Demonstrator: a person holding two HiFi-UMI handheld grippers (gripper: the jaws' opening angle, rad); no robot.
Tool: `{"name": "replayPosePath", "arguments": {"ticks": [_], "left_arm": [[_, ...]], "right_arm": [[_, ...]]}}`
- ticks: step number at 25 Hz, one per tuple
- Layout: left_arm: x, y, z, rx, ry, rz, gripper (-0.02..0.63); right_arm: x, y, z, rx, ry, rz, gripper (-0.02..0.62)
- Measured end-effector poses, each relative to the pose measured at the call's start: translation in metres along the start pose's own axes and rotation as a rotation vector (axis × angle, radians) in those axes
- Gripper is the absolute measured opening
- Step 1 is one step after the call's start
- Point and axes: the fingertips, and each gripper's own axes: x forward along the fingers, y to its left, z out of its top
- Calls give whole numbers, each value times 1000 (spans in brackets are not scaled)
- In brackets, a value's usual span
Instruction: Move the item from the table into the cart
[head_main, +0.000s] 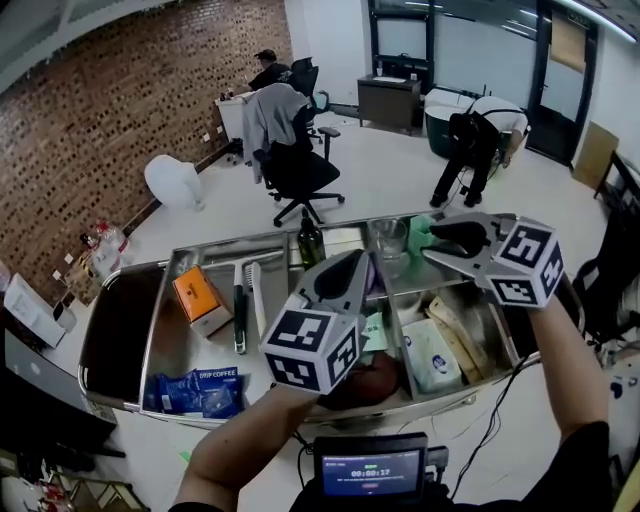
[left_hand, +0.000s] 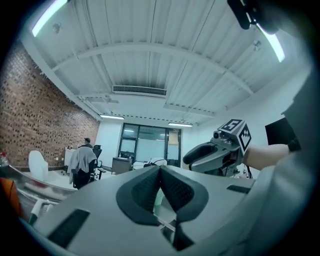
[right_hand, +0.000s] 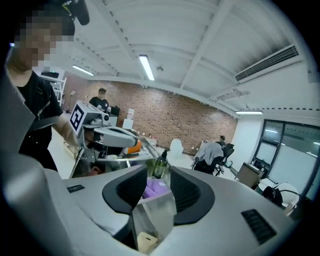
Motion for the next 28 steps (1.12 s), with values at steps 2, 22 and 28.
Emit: {"name": "replayPosePath", "arguments": {"ticks": [2,22,28], "left_arm": [[-17,-7,-3,19,-14,-11,3],[-110,-50,-51,53,-13,47,3],[-114,-73,-61,43,-37,149,3]], "right_arm": [[-18,17,10,23,-79,-46,131],[-119,107,-41,261,-402,-344,0],[-141,118,-67,303,-433,-358,0]]}}
